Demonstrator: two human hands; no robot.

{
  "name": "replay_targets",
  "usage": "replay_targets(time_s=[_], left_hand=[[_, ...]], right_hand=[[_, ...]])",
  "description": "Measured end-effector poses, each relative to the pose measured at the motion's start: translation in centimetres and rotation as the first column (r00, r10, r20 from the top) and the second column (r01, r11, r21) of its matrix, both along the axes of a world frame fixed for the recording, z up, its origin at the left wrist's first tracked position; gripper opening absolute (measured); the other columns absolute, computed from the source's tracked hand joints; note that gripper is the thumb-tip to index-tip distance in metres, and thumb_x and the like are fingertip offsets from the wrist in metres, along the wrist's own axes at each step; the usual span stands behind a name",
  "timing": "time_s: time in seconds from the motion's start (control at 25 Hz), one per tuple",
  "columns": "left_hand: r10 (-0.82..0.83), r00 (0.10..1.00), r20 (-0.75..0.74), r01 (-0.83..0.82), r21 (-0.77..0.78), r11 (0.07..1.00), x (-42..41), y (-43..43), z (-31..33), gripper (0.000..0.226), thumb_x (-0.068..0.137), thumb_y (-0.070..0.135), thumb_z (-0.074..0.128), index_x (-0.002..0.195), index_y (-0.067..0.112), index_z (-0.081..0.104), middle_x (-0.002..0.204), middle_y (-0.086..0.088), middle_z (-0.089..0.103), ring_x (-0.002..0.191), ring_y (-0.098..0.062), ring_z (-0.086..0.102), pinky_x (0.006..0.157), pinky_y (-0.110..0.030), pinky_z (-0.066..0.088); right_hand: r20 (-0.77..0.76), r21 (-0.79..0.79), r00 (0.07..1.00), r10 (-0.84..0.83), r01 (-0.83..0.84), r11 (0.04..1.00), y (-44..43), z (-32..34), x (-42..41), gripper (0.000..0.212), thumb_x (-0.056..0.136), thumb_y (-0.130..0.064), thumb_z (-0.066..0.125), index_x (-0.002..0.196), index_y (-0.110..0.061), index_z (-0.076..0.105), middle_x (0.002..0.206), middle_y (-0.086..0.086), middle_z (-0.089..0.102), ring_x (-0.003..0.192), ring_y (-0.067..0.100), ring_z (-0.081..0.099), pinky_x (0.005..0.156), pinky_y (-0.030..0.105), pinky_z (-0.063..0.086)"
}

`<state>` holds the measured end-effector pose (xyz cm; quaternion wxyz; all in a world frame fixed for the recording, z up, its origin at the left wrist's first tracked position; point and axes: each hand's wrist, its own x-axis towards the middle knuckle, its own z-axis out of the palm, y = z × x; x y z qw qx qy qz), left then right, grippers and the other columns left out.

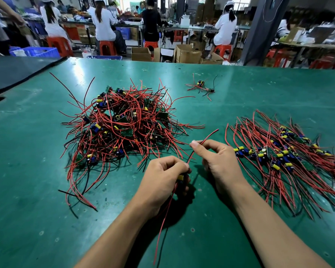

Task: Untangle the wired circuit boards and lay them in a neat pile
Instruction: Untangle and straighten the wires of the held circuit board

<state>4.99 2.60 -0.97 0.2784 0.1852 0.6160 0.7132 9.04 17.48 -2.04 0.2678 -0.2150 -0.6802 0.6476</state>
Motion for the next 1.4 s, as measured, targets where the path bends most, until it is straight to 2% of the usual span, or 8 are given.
replay_targets(time_s=[0.12,0.24,0.36,0.44,0.72,0.96,1.08,1.4], left_hand=[[0.005,0.999,-0.036,-0.006,-0.021,1.0,-0.2,-0.3,0.0,0.022,0.085,0.001,0.06,0.065,0.004,0.066,0.054,-0.01,0.058,0.043,-0.021,0.05,0.043,-0.022,0.043],[0.011,0.999,-0.044,-0.012,-0.026,1.0,-0.3,-0.4,-0.1,0.017,0.086,0.002,0.06,0.071,0.0,0.067,0.054,-0.01,0.057,0.043,-0.02,0.05,0.043,-0.022,0.043],[0.003,1.0,-0.02,-0.003,0.007,1.0,-0.4,-0.3,-0.2,0.02,0.091,0.004,0.059,0.073,0.002,0.068,0.056,-0.01,0.056,0.042,-0.021,0.05,0.041,-0.022,0.044],[0.001,0.999,-0.033,-0.001,0.005,1.0,-0.4,-0.3,-0.3,0.021,0.092,0.004,0.059,0.073,-0.001,0.067,0.056,-0.01,0.056,0.043,-0.02,0.05,0.04,-0.022,0.043],[-0.016,0.996,-0.092,0.014,-0.02,1.0,-0.6,-0.2,-0.7,0.019,0.09,0.004,0.059,0.076,-0.008,0.064,0.049,-0.007,0.054,0.035,-0.017,0.045,0.038,-0.019,0.038],[-0.012,0.996,-0.084,0.008,-0.045,0.999,-0.7,-0.4,-0.6,0.021,0.089,0.005,0.06,0.071,-0.004,0.066,0.049,-0.006,0.055,0.036,-0.016,0.047,0.04,-0.018,0.039],[-0.055,0.994,-0.093,0.048,-0.071,0.996,-0.5,-0.4,-0.4,0.022,0.09,0.007,0.06,0.069,0.003,0.068,0.048,-0.006,0.055,0.036,-0.015,0.046,0.04,-0.017,0.037],[-0.111,0.99,-0.088,0.103,-0.093,0.99,-0.4,-0.6,-0.1,0.021,0.089,0.007,0.06,0.07,0.005,0.068,0.051,-0.007,0.055,0.038,-0.017,0.046,0.04,-0.019,0.038]], right_hand=[[0.001,-0.143,1.0,0.027,-0.027,0.989,-0.5,-0.3,-0.1,0.035,0.083,-0.037,0.078,0.082,-0.003,0.069,0.046,-0.009,0.04,0.035,0.003,0.029,0.037,0.016,0.022],[0.033,-0.313,0.971,0.239,-0.217,0.925,-1.0,0.1,0.2,0.036,0.073,-0.048,0.08,0.084,-0.013,0.075,0.056,0.003,0.041,0.04,0.012,0.031,0.046,0.02,0.017],[-0.041,-0.411,0.891,0.451,-0.427,0.806,-1.6,0.4,0.7,0.029,0.085,-0.032,0.078,0.097,-0.006,0.075,0.075,0.014,0.066,0.054,0.02,0.061,0.05,0.026,0.048],[-0.04,-0.413,0.879,0.475,-0.448,0.793,-1.8,0.6,0.8,0.03,0.088,-0.027,0.075,0.102,-0.001,0.074,0.082,0.015,0.07,0.06,0.022,0.065,0.055,0.03,0.055],[-0.069,-0.44,0.894,0.442,-0.425,0.791,-1.8,0.4,0.8,0.037,0.082,-0.025,0.079,0.101,0.006,0.071,0.081,0.017,0.07,0.064,0.02,0.068,0.056,0.03,0.055],[0.048,-0.22,0.965,0.257,-0.241,0.945,-1.6,-0.5,0.0,0.041,0.08,-0.053,0.077,0.084,-0.012,0.076,0.048,0.007,0.031,0.041,0.011,0.022,0.047,0.018,0.019],[0.031,-0.112,0.992,0.12,-0.116,0.987,-0.5,-0.7,-0.1,0.035,0.086,-0.049,0.074,0.08,-0.014,0.077,0.043,0.001,0.022,0.038,0.012,0.016,0.046,0.022,0.011],[-0.046,-0.121,0.997,-0.066,0.06,0.991,0.8,-0.9,-0.6,0.031,0.09,-0.038,0.073,0.073,-0.012,0.072,0.047,-0.003,0.026,0.036,0.009,0.021,0.04,0.017,0.017]])
